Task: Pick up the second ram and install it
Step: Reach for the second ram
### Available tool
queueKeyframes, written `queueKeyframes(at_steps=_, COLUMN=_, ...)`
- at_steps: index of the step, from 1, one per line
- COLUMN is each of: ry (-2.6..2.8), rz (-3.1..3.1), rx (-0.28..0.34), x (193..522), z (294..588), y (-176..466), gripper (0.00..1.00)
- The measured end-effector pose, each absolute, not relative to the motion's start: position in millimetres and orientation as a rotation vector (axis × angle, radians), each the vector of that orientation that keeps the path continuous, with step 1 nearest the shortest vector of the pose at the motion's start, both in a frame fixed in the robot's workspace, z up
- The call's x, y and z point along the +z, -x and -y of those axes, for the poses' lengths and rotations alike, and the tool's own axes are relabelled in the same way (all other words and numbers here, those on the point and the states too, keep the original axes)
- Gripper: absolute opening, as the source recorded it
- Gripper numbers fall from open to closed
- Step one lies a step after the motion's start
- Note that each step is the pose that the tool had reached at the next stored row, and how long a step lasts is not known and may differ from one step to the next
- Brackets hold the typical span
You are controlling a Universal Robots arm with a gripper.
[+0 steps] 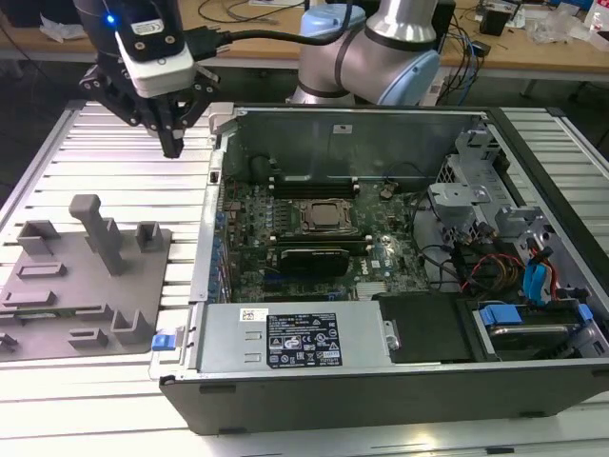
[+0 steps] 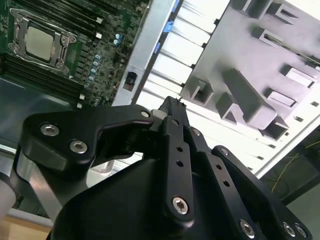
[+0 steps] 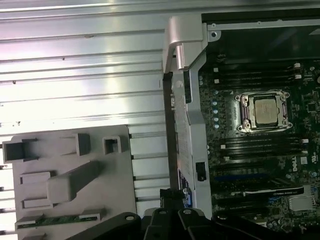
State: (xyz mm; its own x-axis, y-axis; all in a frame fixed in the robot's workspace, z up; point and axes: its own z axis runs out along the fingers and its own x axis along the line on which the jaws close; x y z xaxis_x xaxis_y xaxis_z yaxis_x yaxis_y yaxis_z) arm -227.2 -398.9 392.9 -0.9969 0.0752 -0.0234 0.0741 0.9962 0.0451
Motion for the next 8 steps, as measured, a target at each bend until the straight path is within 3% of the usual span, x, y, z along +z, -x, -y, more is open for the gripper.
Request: queueKeyframes(at_steps=8, ry=-0.117, rz=-3.113, rx=0.069, x=392.6, z=398.8, y=256.3, gripper=0.11)
